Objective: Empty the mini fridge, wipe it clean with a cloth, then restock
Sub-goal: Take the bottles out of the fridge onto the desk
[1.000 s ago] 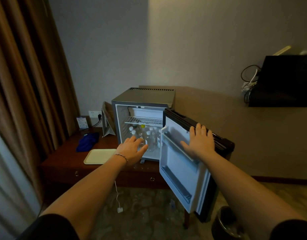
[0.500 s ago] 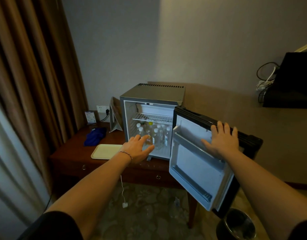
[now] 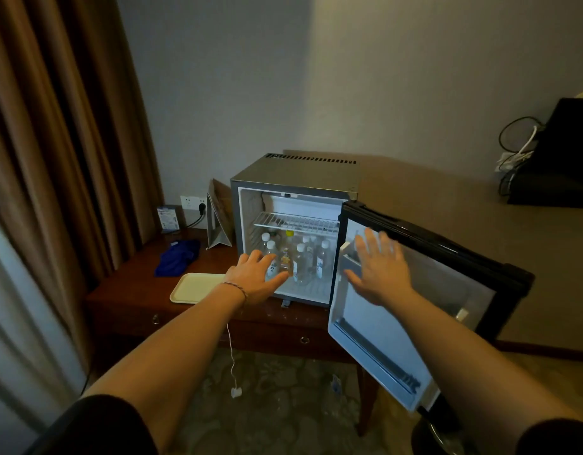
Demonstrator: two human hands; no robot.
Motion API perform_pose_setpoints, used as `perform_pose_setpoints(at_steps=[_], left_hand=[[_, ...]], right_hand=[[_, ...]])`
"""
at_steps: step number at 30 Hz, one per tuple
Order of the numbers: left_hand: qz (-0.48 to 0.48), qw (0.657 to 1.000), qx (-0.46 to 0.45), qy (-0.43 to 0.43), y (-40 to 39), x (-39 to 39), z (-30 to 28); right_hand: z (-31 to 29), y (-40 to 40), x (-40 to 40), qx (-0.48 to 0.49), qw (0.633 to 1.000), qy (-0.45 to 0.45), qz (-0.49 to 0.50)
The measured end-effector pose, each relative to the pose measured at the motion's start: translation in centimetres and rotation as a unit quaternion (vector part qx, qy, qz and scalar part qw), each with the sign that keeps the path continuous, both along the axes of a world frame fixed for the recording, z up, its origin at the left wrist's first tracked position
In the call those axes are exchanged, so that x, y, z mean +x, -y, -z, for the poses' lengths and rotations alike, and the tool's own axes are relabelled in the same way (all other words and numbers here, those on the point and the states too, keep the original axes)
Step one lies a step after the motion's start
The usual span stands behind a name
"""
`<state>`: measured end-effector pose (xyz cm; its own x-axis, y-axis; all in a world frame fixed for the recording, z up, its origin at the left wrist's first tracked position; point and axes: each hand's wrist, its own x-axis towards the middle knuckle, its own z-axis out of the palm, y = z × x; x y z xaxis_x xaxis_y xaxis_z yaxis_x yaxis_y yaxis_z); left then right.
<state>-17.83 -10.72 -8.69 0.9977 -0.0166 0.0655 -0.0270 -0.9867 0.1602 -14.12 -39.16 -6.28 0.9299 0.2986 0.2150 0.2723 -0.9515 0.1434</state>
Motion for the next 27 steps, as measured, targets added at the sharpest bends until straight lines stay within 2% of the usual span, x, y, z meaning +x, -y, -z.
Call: perform_pose_setpoints(at_steps=[4,9,15,21,27], left_hand=[[0.015,1.0,0.004,-0.016,-2.2,3.4,1.1],[0.04,0.999,0.008,-0.026,-5.8,8.2,1.8],[0.065,0.997,0.004,-0.05,-9.5,13.2,2.7],[0.082,0.995,0.007,-0.054,-10.5,17.3,5.7],[0.062,0.997,-0.006,-0.048,-10.7,21.5,7.2]], right_hand=[[2.6,-5.4,1.6,0.053,0.996,-0.057,-0.037],[4.6,-11.0,5.7,0.11,0.984,-0.14,-0.012],[5.6,-15.1,10.1,0.136,0.982,-0.133,0.003],[8.1,-17.2,14.2,0.117,0.983,-0.144,0.01],[9.7,-17.7,19.0,0.126,0.979,-0.157,0.011]])
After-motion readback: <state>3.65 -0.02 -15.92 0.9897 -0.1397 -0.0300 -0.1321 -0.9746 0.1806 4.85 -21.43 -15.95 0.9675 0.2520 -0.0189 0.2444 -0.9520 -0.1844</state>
